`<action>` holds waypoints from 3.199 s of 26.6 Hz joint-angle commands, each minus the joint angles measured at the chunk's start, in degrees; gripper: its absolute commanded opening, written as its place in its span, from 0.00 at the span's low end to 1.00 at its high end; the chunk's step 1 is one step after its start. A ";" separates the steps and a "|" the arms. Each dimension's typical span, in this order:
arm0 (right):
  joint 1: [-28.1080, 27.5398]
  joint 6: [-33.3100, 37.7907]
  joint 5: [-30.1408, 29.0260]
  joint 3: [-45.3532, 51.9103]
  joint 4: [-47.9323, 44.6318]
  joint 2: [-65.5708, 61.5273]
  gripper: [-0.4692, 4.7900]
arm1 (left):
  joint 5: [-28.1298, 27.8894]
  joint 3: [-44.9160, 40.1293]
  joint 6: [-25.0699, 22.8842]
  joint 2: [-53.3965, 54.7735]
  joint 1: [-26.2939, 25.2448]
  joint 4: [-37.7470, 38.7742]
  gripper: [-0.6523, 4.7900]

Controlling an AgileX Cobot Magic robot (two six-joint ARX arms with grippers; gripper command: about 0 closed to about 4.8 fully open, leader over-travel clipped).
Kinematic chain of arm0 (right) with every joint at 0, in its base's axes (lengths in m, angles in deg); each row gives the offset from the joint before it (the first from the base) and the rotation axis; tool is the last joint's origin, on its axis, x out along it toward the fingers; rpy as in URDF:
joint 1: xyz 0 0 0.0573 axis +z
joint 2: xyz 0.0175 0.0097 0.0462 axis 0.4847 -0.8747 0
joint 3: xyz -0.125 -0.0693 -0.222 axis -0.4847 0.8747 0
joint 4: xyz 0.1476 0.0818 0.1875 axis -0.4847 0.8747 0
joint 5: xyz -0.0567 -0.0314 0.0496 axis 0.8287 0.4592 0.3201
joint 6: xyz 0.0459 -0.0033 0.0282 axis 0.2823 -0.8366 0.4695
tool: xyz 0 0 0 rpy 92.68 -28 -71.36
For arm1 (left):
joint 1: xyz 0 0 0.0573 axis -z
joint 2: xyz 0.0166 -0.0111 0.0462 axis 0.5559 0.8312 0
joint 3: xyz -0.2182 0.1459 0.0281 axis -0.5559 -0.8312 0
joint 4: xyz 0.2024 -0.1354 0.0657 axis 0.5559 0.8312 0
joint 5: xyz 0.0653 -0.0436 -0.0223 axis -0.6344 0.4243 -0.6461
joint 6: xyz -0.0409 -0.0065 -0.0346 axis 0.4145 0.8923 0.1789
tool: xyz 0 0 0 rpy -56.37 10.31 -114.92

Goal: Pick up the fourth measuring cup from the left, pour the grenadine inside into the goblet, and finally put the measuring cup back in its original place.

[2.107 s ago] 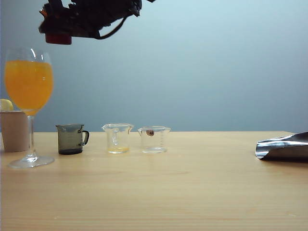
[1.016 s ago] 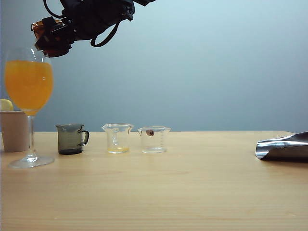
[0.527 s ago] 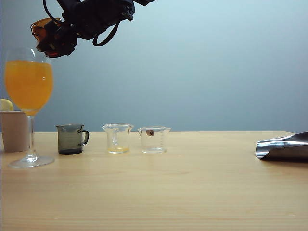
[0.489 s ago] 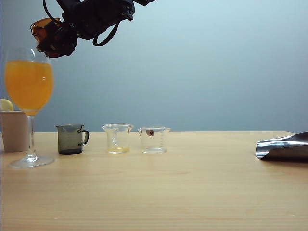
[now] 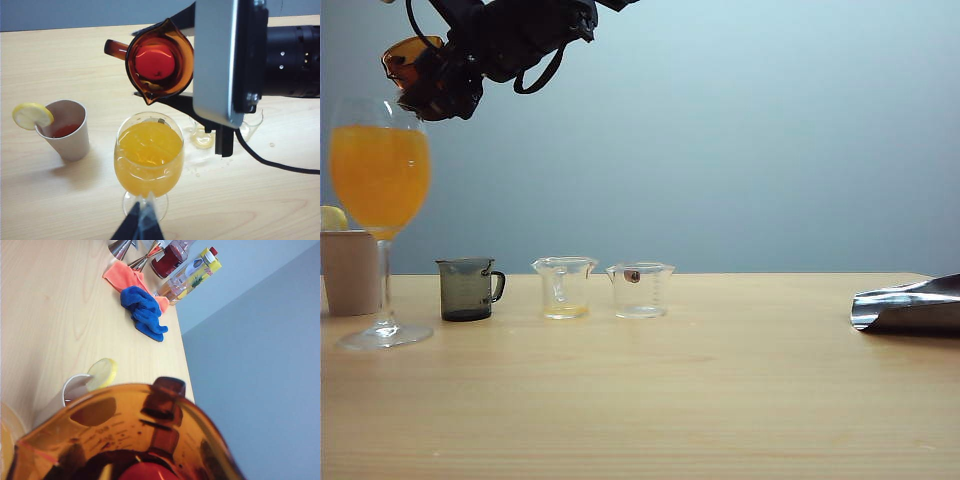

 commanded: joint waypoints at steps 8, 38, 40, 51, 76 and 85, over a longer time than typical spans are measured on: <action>0.85 -3.85 1.05 -0.11 -1.16 0.52 0.12 | 0.24 0.17 -0.02 -0.13 -0.07 -0.33 0.11; 0.90 -11.54 1.07 -0.11 0.52 0.52 0.12 | 0.22 0.17 -0.04 -0.11 -0.04 -0.35 0.11; 0.90 -12.26 1.07 -0.11 0.52 0.52 0.12 | 0.22 0.17 -0.04 -0.11 -0.02 -0.35 0.11; 0.90 -15.63 1.07 -0.11 -0.35 0.52 0.12 | 0.22 0.17 -0.04 -0.11 0.11 -0.35 0.11; 1.25 -18.71 1.07 -0.11 -0.39 0.52 0.12 | 0.20 0.17 -0.04 -0.11 0.35 -0.35 0.11; 1.25 -20.26 1.09 -0.11 -0.39 0.52 0.12 | 0.20 0.17 -0.02 -0.11 0.39 -0.35 0.11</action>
